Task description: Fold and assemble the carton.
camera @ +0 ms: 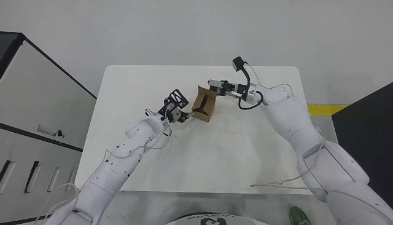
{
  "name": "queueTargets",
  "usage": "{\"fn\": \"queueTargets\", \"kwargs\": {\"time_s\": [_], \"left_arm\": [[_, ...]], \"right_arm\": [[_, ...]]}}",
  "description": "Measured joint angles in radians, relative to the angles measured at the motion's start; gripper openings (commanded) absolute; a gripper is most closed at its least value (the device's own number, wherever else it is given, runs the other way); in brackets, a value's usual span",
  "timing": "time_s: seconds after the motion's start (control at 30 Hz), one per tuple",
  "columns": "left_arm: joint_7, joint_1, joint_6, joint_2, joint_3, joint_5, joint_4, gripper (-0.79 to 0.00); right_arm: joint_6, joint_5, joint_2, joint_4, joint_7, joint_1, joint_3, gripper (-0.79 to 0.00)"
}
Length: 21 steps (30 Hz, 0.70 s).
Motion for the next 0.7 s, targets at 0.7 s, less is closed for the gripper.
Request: {"fn": "queueTargets", "kwargs": {"time_s": [0.7], "left_arm": [[0.002,-0.001,0.031,-0.006,-0.048,-0.011,0.016,-0.299]], "right_arm": [[0.01,0.018,0.04,-0.065,0.054,-0.076,0.06,0.0]]}}
